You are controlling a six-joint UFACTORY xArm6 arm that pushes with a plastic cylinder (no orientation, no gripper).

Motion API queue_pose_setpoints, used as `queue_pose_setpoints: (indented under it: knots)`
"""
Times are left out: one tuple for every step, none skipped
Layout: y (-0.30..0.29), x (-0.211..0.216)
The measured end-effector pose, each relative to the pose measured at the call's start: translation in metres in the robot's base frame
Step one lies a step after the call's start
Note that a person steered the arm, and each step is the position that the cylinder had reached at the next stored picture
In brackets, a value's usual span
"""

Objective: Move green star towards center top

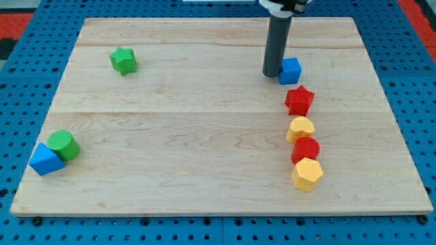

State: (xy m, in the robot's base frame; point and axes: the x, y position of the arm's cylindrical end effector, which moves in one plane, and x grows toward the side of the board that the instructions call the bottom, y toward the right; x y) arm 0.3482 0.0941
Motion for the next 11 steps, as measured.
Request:
queue_pose_setpoints:
  knots:
    - [-0.005, -0.013]
    - [-0.105, -0.028]
    - [-0.220, -0.009]
    - [-0.304, -0.004]
    - [-0.319, -0.019]
    - [-0.330, -0.028]
    - [-0.333, -0.029]
    - [-0.363, -0.038]
    - [-0.383, -0.049]
    - [-0.348, -0.069]
    - [-0.294, -0.069]
